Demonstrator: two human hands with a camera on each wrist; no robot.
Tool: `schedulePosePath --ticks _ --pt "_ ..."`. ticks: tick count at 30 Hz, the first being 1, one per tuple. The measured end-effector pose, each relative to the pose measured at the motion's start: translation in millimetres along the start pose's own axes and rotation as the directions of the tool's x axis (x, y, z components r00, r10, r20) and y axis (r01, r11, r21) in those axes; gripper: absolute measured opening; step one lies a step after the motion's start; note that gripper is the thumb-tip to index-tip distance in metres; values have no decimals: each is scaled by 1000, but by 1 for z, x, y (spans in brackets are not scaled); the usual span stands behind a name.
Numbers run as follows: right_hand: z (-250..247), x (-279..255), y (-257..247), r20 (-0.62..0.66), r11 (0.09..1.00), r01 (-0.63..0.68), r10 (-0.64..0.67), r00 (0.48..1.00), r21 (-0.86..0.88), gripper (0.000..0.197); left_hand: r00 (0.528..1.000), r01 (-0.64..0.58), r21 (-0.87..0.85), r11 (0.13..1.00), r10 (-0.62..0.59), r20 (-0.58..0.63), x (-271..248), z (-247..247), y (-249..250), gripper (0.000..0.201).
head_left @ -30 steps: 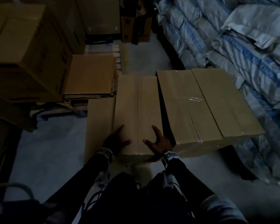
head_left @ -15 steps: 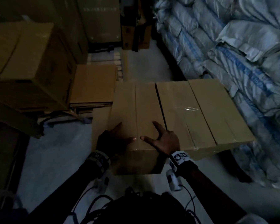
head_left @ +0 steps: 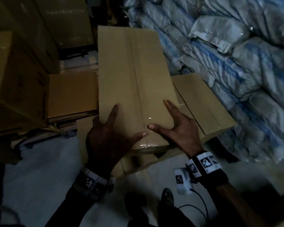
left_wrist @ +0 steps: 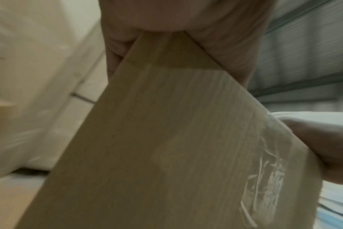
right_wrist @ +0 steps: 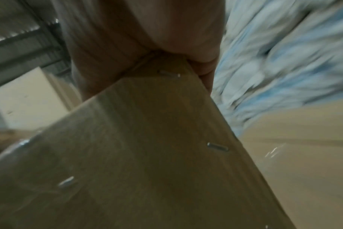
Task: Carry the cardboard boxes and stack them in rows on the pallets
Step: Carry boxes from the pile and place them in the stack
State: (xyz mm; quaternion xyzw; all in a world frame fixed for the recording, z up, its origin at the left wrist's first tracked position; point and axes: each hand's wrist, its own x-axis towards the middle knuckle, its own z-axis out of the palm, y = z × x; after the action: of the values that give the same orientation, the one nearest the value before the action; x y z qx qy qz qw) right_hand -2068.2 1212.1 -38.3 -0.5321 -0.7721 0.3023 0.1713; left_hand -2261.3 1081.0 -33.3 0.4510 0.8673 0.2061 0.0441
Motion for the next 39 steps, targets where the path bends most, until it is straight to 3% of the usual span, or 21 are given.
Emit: schedulePosePath --ticks 4,8,12,15,19,22,26,30,39 --pt "-41 -31 20 -119 999 -32 33 992 9 108 995 -31 -73 997 38 91 -13 7 35 124" --pt "-71 -69 48 -217 994 -106 101 971 -11 108 980 -163 -162 973 179 85 -31 17 71 122" --pt "-101 -118 80 -309 974 -222 201 929 -34 110 948 -228 -206 952 266 178 -59 23 115 121" --pt "-124 -168 104 -379 949 -310 264 887 -65 108 897 -320 -214 923 368 246 -90 32 147 121" --pt "-143 -248 137 -492 908 -419 366 790 3 106 824 -417 -277 866 488 286 -148 35 188 119" --pt "-151 -314 157 -548 871 -489 435 715 53 107 731 -455 -314 833 551 401 -196 34 212 120" --pt "-153 -406 184 -597 826 -540 517 613 161 107 631 -568 -306 764 643 434 -270 38 235 121" --pt "-148 -488 205 -620 787 -573 571 538 227 105 569 -584 -373 720 692 445 -342 45 243 121" --pt "-133 -603 255 -565 692 -649 687 458 315 104 481 -591 -415 692 715 507 -450 77 253 116"
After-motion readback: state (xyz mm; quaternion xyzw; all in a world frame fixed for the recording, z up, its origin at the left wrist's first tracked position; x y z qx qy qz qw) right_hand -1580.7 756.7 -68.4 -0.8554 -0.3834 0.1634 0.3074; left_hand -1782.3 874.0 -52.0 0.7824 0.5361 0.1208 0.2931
